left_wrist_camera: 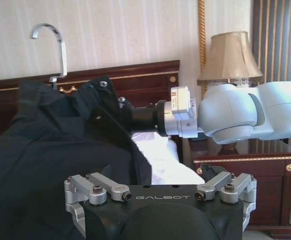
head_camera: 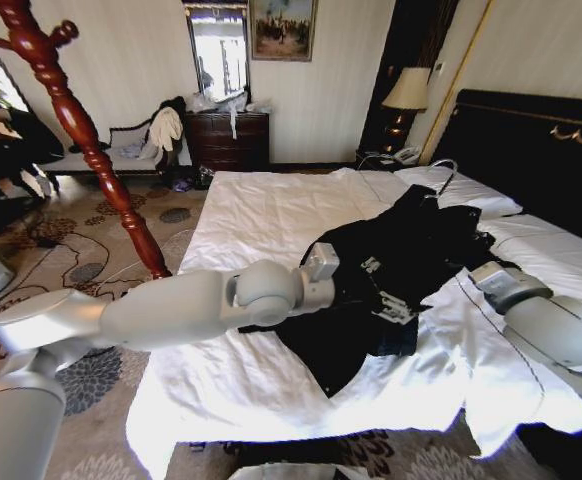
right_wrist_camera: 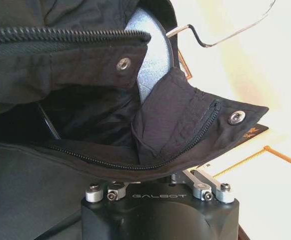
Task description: Pick up the clothes from the bed and hang them on the clothes hanger.
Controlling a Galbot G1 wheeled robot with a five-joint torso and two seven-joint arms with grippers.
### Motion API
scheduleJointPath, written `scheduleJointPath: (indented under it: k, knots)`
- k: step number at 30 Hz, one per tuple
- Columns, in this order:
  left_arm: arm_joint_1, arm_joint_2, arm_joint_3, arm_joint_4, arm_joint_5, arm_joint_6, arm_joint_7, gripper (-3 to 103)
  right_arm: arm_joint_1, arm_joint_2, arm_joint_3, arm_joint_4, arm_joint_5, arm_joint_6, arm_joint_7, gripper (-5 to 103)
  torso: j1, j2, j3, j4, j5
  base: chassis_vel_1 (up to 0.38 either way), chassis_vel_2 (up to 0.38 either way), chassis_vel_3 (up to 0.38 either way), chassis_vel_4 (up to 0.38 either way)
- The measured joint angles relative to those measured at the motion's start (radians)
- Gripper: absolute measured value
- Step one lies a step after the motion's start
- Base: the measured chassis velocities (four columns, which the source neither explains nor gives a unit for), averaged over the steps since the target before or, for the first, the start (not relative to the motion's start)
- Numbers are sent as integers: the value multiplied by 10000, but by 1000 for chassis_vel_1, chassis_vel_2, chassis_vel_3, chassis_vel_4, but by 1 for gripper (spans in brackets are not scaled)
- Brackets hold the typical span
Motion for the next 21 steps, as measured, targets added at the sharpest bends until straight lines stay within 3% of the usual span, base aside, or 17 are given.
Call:
scheduleJointPath:
  k: [6, 11, 16, 19, 21]
  knots:
    - [558, 837, -810, -587, -101, 11, -171, 100, -8, 63, -3, 45, -46, 32, 29, 20, 0, 1, 0, 1, 0, 0, 0, 0, 0]
    - [1962, 2373, -2121, -1389, -95, 41, -218, 100, 5, 77, 45, 64, 33, 63, 86, 20, 0, 0, 1, 6, -2, 0, 0, 0, 0]
    - [2776, 3233, -2799, -1925, -7, -40, -175, 100, 16, 150, 101, 64, 162, 71, 117, 20, -1, 1, 0, 3, -3, 0, 0, 0, 0]
    - [3903, 4299, -3942, -2520, 440, -181, 76, 100, 49, 210, 78, 134, 692, -22, 232, 20, 0, 0, 0, -3, 1, 0, 0, 0, 0]
    - [4366, 4564, -4420, -2664, 522, -223, 132, 100, 70, 224, 52, 205, 1105, -140, 320, 20, 0, 1, 0, 0, 1, 0, 0, 0, 0]
